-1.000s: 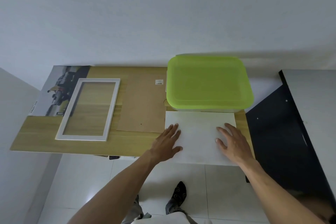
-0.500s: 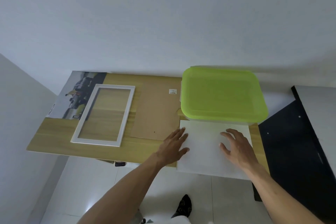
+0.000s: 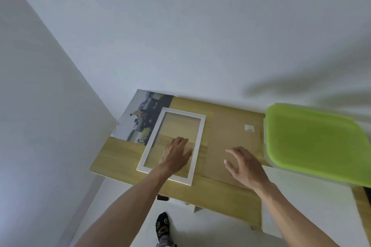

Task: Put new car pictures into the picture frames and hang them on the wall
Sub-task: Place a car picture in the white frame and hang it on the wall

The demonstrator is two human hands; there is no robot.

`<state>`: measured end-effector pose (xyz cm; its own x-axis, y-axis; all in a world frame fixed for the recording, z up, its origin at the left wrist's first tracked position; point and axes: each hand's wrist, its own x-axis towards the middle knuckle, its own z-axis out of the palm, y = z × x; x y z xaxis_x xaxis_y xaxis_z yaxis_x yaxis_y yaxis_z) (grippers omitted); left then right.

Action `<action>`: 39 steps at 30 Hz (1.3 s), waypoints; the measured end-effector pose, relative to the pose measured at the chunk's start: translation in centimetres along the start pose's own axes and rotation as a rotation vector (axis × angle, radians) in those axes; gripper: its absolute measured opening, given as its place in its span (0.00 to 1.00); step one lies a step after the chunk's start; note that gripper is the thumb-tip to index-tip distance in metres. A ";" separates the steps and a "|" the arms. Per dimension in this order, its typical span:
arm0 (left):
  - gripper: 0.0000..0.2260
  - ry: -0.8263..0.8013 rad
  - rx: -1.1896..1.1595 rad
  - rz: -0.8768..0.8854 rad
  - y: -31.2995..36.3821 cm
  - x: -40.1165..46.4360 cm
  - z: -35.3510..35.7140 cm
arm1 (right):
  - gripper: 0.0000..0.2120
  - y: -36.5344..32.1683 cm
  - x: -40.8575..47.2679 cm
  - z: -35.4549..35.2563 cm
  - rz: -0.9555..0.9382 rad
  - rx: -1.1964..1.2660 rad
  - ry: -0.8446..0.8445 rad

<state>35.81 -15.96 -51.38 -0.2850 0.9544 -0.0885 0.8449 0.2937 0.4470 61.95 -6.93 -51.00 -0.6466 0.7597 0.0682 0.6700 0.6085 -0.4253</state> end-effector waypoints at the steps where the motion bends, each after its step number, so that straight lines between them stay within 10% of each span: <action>1: 0.21 0.013 -0.005 -0.034 -2.1 0.2 -1.2 | 0.16 -1.8 1.4 1.0 -0.021 -0.006 -0.022; 27: 0.30 -0.056 0.124 -0.368 -24.0 3.7 -8.5 | 0.29 -24.1 20.3 15.7 -0.194 -0.306 -0.515; 39: 0.26 0.142 -0.301 -0.663 -29.4 5.8 -11.2 | 0.29 -25.8 21.9 18.7 -0.241 -0.341 -0.569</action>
<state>4.27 -19.66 -55.03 -0.7652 0.5600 -0.3177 0.3203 0.7591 0.5667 23.71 -10.26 -55.44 -0.8195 0.4133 -0.3970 0.5005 0.8536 -0.1444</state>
